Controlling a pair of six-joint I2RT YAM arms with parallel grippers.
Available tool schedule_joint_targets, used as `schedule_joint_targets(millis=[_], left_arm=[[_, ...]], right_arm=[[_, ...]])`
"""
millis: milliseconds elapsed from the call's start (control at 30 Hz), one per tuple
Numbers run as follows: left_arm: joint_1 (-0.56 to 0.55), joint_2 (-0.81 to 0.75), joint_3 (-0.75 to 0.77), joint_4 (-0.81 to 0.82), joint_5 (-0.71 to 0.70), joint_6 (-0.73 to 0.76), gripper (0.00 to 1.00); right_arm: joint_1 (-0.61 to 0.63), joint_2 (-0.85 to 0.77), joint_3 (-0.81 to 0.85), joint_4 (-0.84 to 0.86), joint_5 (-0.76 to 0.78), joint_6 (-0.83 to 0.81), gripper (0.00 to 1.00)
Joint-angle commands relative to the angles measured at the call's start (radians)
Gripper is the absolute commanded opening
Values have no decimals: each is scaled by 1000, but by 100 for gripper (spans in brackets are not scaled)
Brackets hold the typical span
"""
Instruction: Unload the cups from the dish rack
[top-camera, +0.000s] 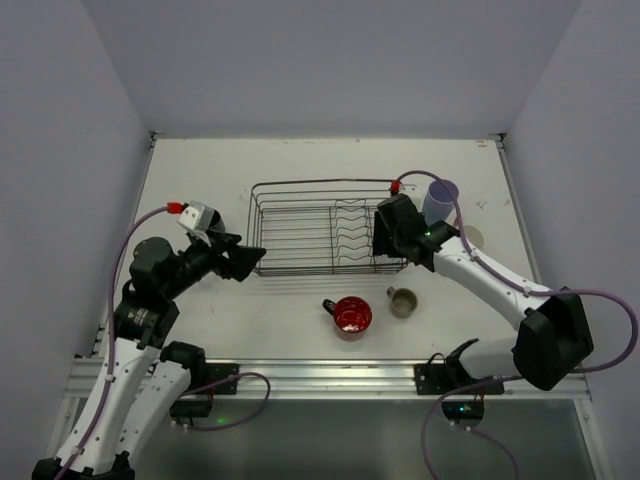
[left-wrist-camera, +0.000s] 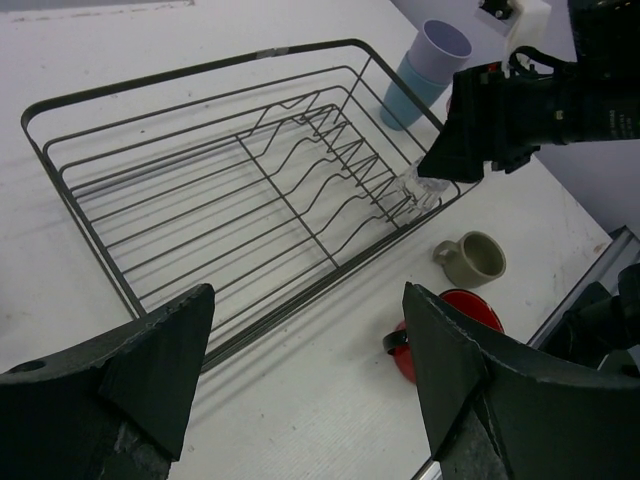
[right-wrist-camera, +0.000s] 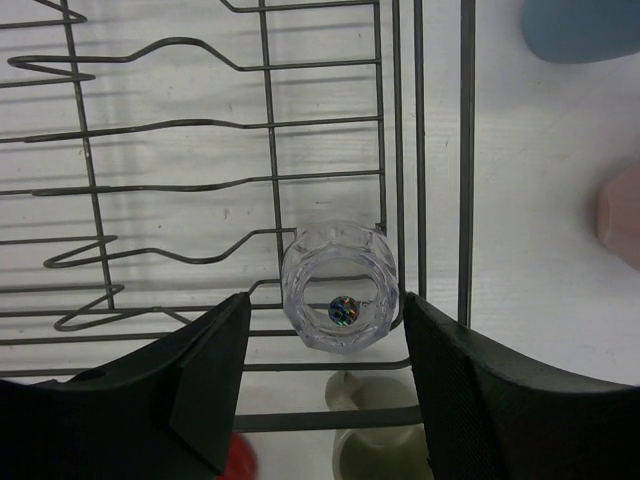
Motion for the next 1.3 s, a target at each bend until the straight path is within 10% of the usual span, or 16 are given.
schedule_joint_targets(millis=[0, 233, 467, 733, 867, 1267], left_arm=[[-15, -18, -4, 22, 7, 26, 80], [-21, -30, -12, 7, 0, 26, 80], [-21, -19, -15, 7, -8, 24, 80], [-20, 7, -13, 14, 0, 10, 81], [-21, 38, -19, 65, 93, -39, 80], [-76, 150, -122, 509, 368, -479, 77]], right_arm=[[8, 47, 53, -52, 64, 23, 67], [8, 102, 52, -37, 94, 21, 77], [8, 154, 44, 17, 63, 11, 66], [11, 110, 49, 71, 86, -3, 23], [23, -76, -11, 178, 94, -40, 18], [24, -539, -355, 754, -568, 193, 12]])
